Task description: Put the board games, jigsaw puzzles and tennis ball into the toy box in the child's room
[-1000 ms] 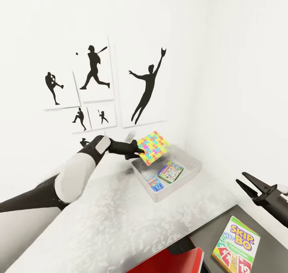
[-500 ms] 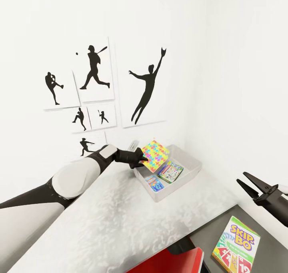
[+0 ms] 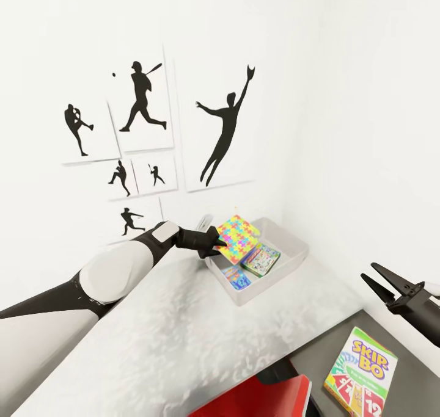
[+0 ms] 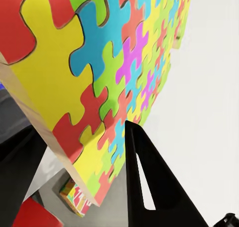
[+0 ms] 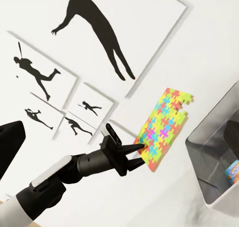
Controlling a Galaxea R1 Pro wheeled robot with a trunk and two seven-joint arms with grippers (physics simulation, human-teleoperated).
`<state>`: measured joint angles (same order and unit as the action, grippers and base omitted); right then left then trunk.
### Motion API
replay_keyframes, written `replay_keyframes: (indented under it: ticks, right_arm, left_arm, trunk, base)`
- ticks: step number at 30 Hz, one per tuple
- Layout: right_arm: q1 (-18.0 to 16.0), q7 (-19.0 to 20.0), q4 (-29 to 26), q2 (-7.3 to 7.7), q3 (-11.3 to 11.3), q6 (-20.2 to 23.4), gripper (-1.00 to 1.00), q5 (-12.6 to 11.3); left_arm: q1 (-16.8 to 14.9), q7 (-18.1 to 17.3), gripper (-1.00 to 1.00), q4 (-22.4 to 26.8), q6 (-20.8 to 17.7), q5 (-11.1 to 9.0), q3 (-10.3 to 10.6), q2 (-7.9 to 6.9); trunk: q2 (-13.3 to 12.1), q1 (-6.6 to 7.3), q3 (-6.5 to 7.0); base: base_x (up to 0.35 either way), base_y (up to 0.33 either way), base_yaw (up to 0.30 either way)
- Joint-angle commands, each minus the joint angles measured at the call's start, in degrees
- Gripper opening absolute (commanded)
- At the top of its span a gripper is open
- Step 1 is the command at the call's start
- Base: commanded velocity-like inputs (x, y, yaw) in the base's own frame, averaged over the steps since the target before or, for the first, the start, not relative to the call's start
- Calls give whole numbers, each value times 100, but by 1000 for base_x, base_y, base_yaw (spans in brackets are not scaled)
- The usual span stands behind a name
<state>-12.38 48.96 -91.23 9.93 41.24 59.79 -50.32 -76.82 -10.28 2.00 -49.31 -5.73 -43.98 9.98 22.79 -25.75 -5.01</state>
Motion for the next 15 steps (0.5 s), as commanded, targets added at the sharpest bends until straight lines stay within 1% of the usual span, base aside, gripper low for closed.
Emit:
replay_keyframes:
  ticks: [1,6,7,13,15]
  right_arm:
    - [-8,34,0,0,7,21,100,24]
    - [-7,34,0,-6,7,21,100,22]
    - [-7,34,0,-7,7,21,100,23]
    - [-3,34,0,-8,7,21,100,28]
    - [-2,34,0,-8,7,21,100,27]
  left_arm:
    - [-1,-33,-100,14,-32,-55,47,2]
    - [-4,-239,-100,13,-51,-45,69,2]
    - [-6,-251,-100,12,-56,-35,100,2]
    - [-6,-259,-100,11,-61,3,383,2]
    - [-7,-261,-100,4,-61,7,508,2]
  trunk:
    - [13,-3,-23]
    - [13,-3,-70]
    - [13,-3,-79]
    - [13,-3,-136]
    - [13,-3,-154]
  base:
    - [0,0,0]
    - [0,0,0]
    - [0,0,0]
    - [0,0,0]
    - [0,0,0]
